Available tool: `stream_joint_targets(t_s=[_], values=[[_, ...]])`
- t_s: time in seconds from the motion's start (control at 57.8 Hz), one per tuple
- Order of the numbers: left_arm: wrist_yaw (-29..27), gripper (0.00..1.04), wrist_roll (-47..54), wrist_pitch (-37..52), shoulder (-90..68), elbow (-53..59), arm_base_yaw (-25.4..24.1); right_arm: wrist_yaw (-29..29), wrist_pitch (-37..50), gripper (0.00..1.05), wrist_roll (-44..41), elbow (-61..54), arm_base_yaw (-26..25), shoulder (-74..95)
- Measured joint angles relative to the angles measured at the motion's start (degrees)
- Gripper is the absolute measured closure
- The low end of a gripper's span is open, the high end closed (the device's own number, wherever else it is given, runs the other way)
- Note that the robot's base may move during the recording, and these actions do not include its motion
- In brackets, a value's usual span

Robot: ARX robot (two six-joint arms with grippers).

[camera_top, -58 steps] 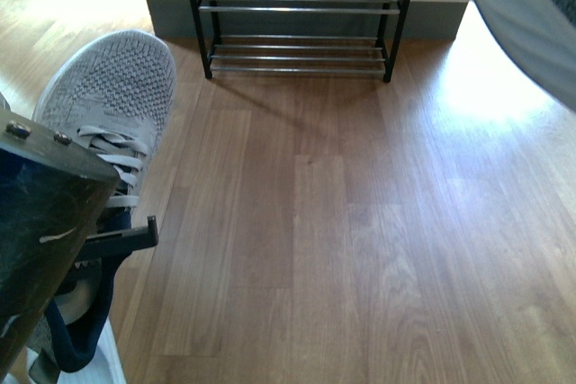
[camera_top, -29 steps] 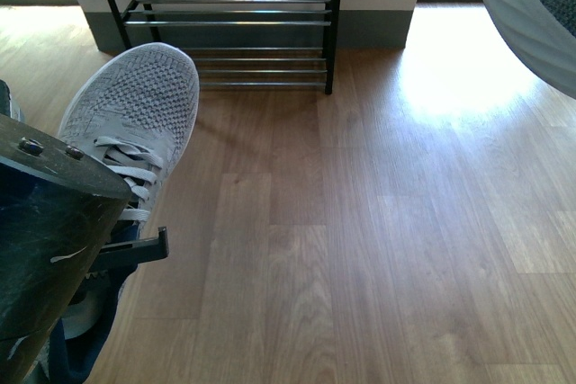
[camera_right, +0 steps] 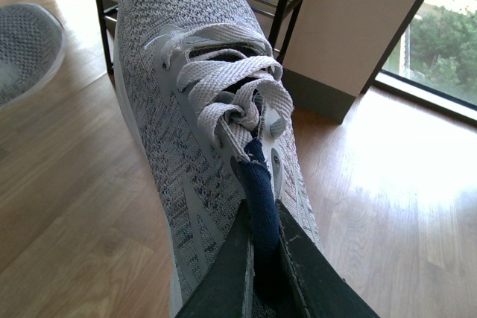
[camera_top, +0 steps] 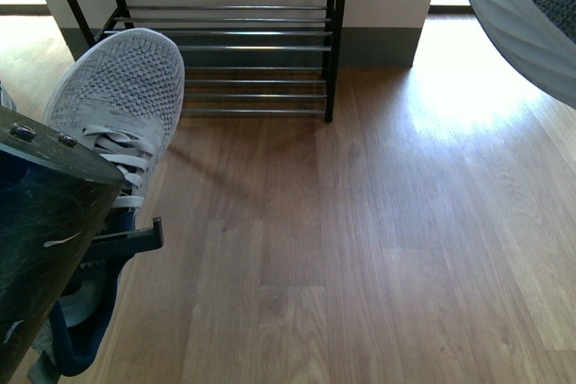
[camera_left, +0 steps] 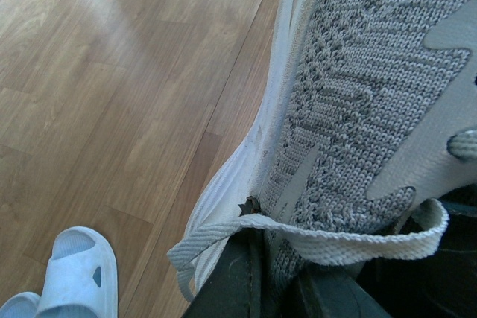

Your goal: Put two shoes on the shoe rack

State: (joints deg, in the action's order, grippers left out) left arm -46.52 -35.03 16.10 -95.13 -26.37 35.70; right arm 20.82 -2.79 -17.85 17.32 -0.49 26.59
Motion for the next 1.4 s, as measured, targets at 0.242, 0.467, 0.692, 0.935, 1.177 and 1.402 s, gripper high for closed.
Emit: stream_joint_targets(t_s=[0.242,0.467,0.692,0.935,1.177,1.402], values=[[0.0,1.03,0.0,0.0,0.0,0.0,-0.1,0.0,0.0,1.03,0.0,0.0,0.0,0.0],[0.0,1.03,0.0,0.0,0.0,0.0,-0.1,0.0,0.0,1.03,0.0,0.0,0.0,0.0],[0.0,1.03,0.0,0.0,0.0,0.0,-0.1,0.0,0.0,1.03,0.0,0.0,0.0,0.0],[0.2,1.03,0.0,0.0,0.0,0.0,0.0,-0.3,0.0,1.03,0.0,0.0,0.0,0.0],[-0.8,1.03,0.0,0.0,0.0,0.0,-0.5,0.2,0.0,1.03,0.1,0.0,0.1,0.2],[0.3,1.03,0.1,0.0,0.0,0.0,0.1,-0.2,0.0,1.03,0.1,-0.1,0.0,0.0]])
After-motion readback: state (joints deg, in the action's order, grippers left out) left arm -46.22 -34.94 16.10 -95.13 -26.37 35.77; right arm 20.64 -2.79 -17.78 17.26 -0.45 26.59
